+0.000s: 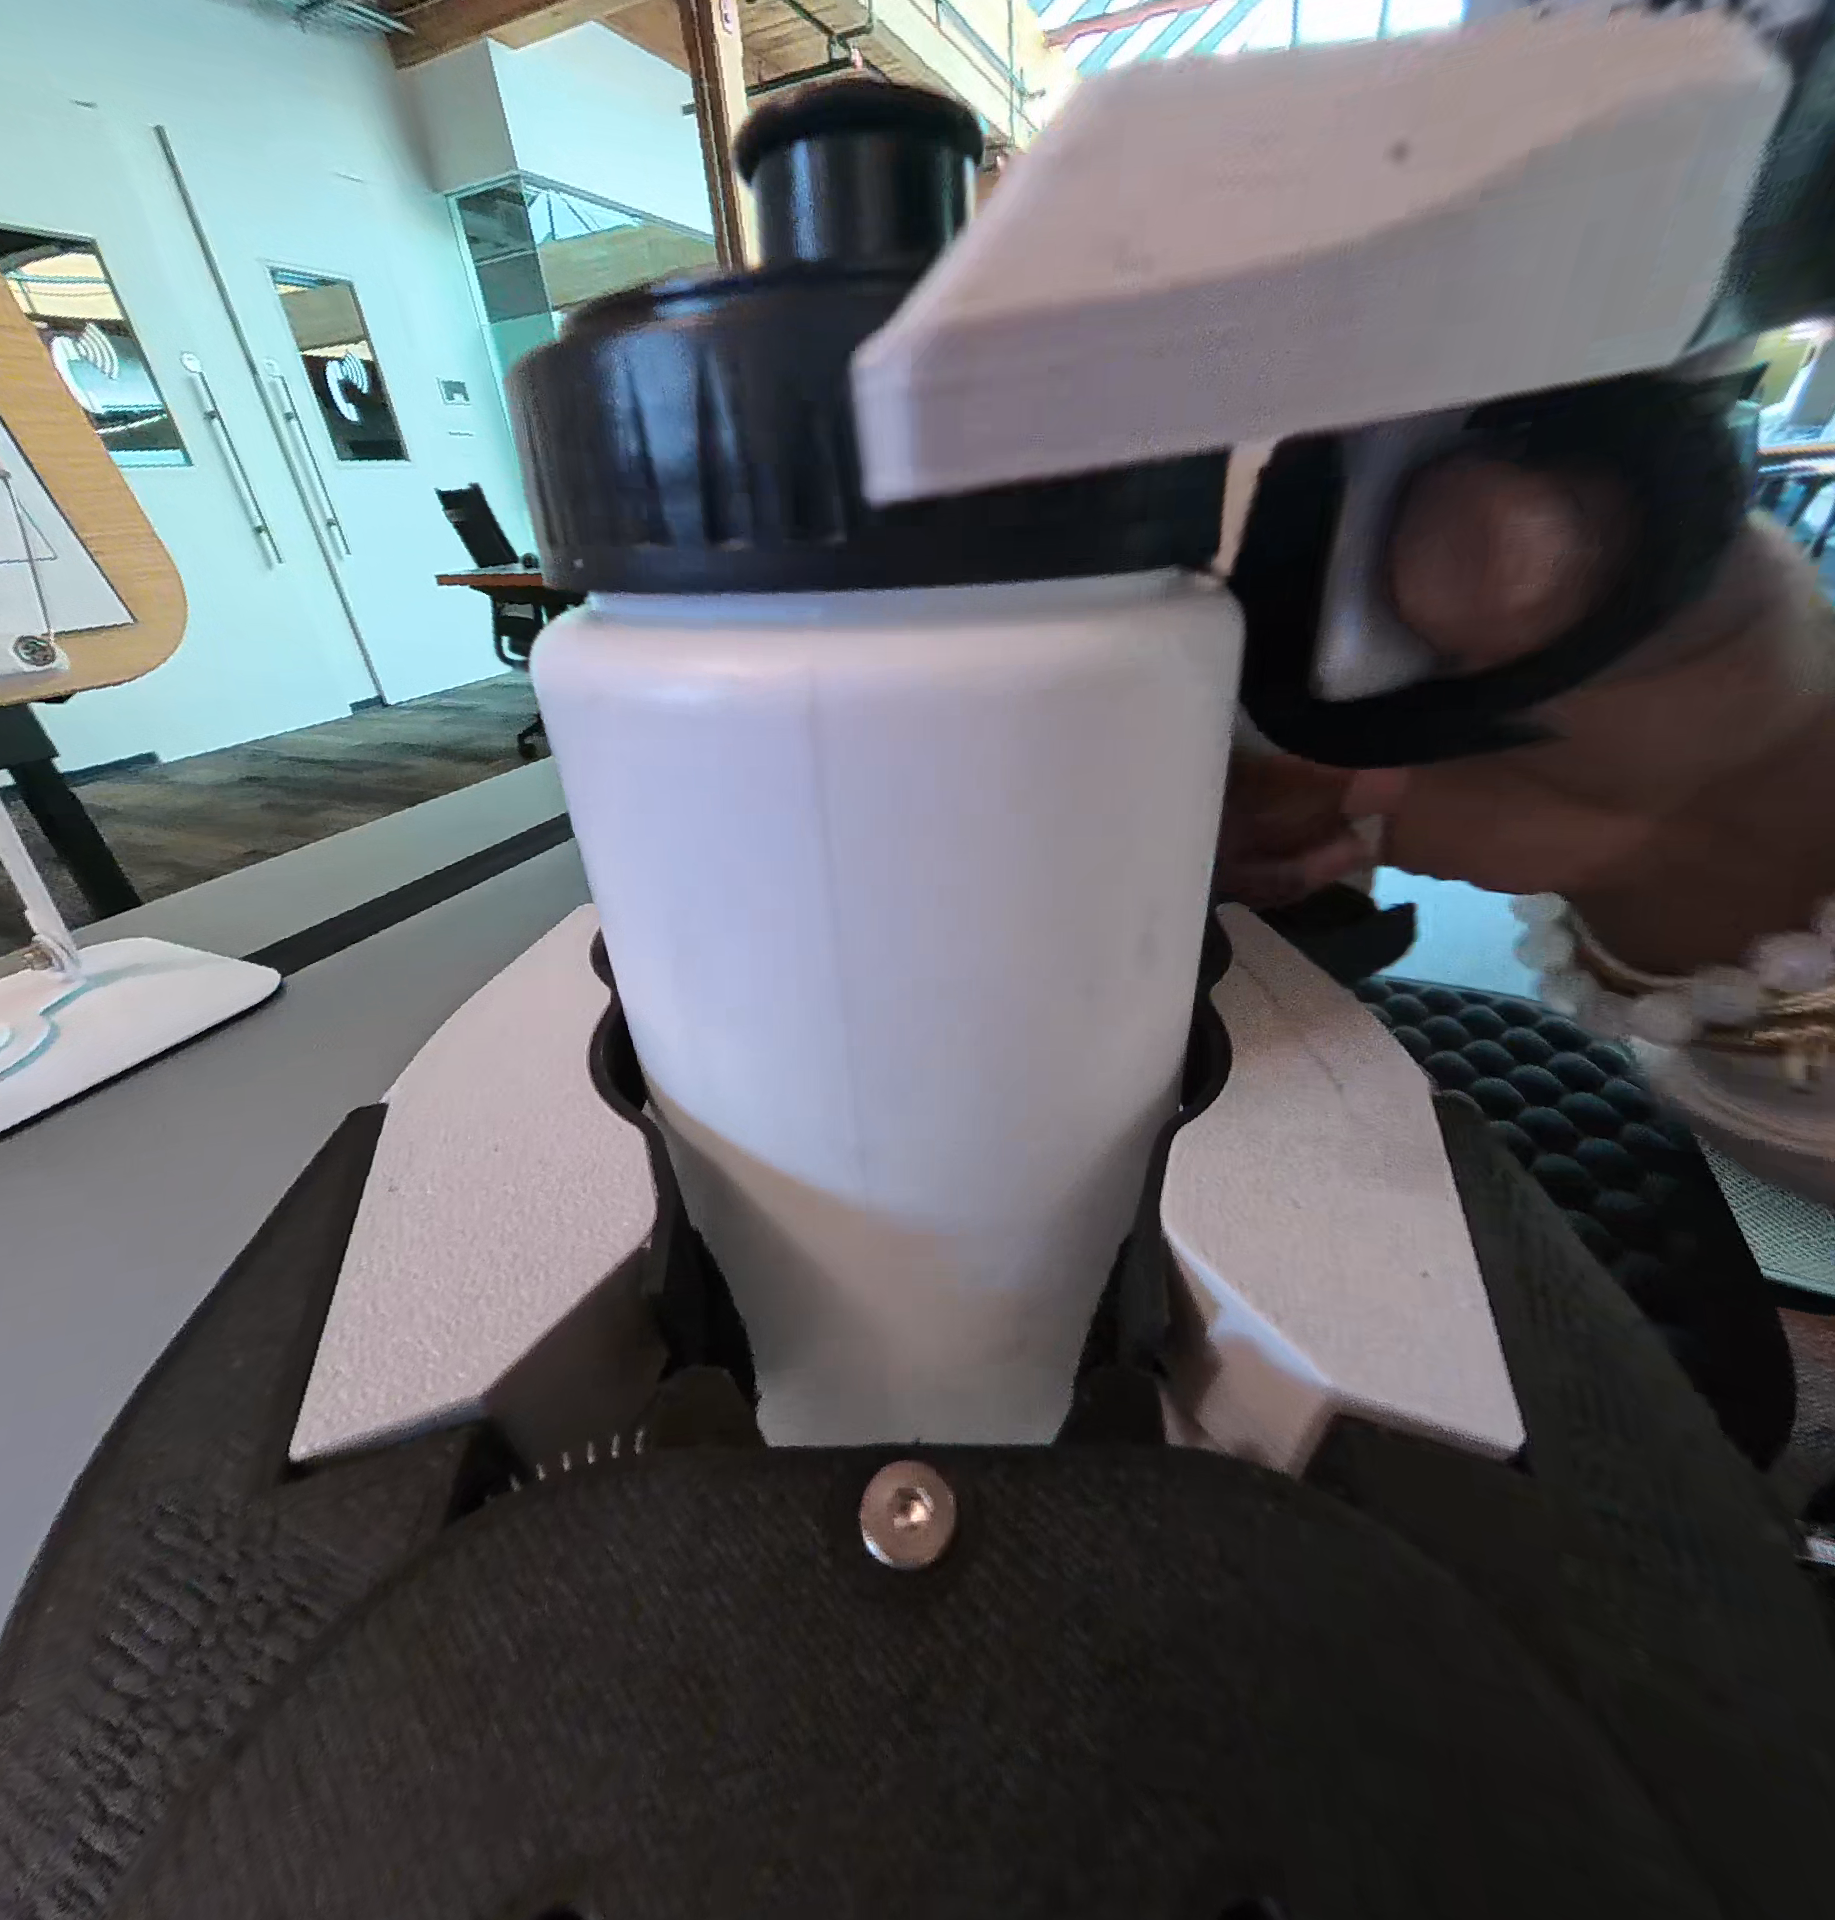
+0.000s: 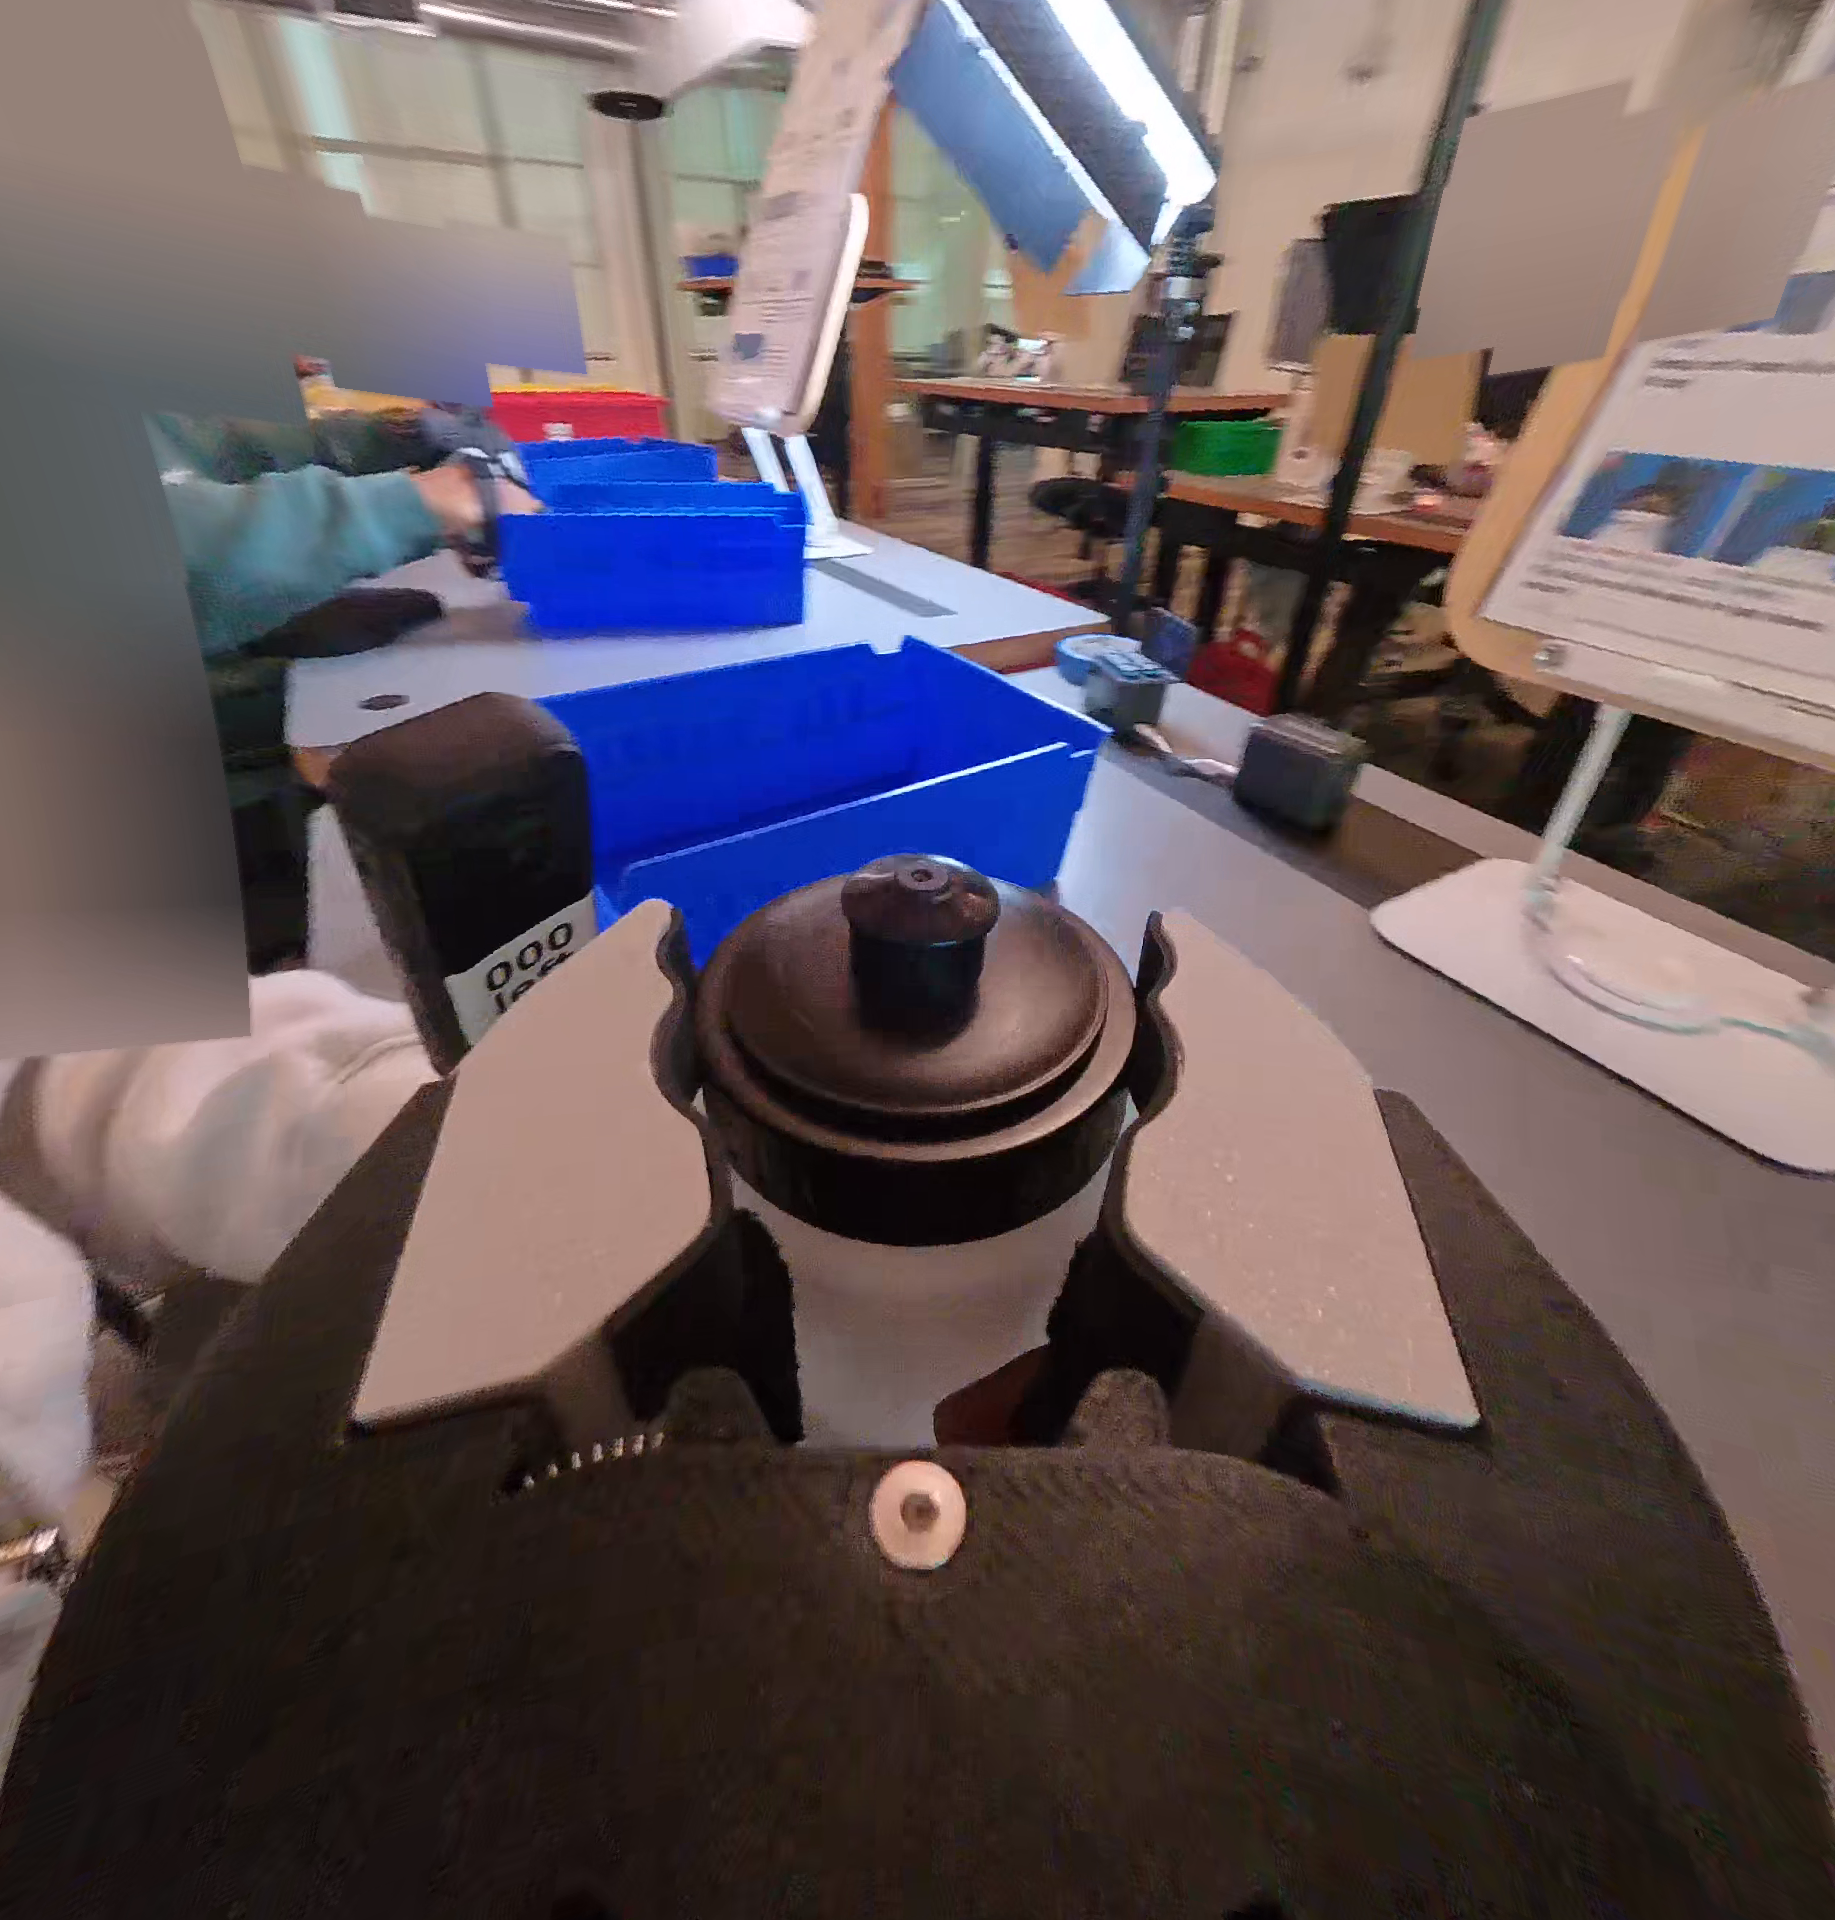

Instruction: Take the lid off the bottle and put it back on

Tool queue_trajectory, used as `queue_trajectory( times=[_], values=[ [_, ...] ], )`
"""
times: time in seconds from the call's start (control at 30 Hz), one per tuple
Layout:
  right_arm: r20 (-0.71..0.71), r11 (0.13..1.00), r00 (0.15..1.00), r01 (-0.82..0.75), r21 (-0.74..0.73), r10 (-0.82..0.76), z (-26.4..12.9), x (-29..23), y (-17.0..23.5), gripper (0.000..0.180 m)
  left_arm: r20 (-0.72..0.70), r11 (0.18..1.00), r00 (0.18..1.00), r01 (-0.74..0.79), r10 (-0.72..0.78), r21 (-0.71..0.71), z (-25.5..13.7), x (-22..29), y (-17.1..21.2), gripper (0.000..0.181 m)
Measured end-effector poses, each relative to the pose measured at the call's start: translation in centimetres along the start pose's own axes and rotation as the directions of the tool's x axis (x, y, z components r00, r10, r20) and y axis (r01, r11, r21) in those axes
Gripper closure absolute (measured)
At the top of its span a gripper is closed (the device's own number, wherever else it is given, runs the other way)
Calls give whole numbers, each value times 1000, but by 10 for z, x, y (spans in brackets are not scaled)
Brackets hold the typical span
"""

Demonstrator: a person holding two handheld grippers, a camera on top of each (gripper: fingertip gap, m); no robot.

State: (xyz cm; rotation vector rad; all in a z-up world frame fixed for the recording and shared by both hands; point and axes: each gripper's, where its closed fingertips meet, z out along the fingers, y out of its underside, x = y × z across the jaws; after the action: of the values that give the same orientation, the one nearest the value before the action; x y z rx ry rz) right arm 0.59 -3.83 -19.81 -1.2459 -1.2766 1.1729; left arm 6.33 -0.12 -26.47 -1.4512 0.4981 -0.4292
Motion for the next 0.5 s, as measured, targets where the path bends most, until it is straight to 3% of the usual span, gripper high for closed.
queue_trajectory(
  times=[0.1, 0.17, 0.23, 0.3, 0.4, 0.5],
  values=[
    [-47, 999, 998, 30, -37, -32, -1, -1, 2, 98, -13, 1000, 1000, -6, 6, 10, -1, 1, -1, 79],
    [84, 990, 988, 131, -58, -126, -2, -3, 6, 100, -81, 1000, 997, 14, -13, 19, -2, 4, -1, 79],
    [316, 992, 945, 105, -66, -79, -4, -18, 9, 99, -133, 999, 991, 21, -16, 32, -2, 8, -2, 79],
    [430, 995, 902, 69, -73, -31, -8, -20, 9, 99, -158, 999, 987, 18, -11, 42, -2, 11, -3, 79],
    [438, 998, 899, 48, -27, -32, -6, -18, 6, 100, -126, 999, 992, 23, -19, 35, -2, 8, -2, 79],
    [278, 1000, 960, 5, 16, -9, -1, -8, 4, 102, -12, 1000, 1000, 10, -10, 16, -1, -1, -1, 79]
  ],
)
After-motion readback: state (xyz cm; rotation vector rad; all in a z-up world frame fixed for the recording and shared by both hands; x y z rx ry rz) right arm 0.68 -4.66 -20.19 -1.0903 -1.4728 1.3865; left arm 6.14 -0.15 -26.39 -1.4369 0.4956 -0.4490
